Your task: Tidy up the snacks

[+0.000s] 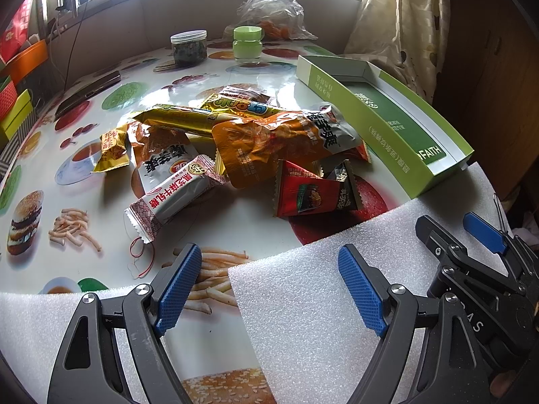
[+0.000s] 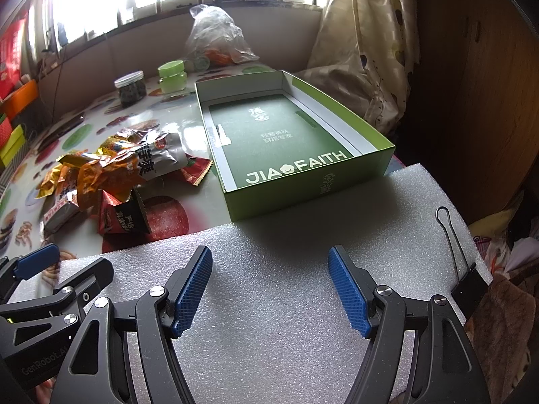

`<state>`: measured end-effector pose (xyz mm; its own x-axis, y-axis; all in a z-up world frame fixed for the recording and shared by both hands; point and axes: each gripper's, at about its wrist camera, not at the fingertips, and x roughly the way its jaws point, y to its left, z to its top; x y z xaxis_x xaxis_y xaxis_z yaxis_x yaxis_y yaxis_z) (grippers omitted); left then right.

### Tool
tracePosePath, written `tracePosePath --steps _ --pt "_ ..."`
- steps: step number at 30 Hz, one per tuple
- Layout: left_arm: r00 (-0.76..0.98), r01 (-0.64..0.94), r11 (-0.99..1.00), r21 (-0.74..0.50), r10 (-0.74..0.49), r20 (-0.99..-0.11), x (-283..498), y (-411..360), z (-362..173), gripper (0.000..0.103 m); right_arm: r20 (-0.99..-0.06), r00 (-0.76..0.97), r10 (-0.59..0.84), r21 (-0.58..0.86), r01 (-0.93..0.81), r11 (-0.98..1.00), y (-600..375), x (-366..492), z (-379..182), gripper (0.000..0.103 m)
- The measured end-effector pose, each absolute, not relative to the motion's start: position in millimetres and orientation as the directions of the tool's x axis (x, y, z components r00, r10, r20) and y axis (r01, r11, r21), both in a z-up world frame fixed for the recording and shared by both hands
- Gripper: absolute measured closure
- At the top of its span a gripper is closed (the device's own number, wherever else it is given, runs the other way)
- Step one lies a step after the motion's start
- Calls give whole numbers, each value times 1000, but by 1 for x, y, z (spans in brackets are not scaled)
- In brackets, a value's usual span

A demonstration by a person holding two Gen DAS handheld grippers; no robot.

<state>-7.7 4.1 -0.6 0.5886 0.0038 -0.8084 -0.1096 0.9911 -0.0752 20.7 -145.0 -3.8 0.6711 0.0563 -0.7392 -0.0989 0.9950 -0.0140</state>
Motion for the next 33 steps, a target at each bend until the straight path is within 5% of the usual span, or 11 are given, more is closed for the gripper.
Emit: tracePosePath --steps 22,33 --pt "581 -114 990 -86 -4 -814 -3 11 -1 19 -743 667 61 -11 -104 994 -145 22 -3 31" --pt "597 -141 983 -119 -12 -802 -12 36 16 19 -702 671 238 33 -304 952 -131 16 12 32"
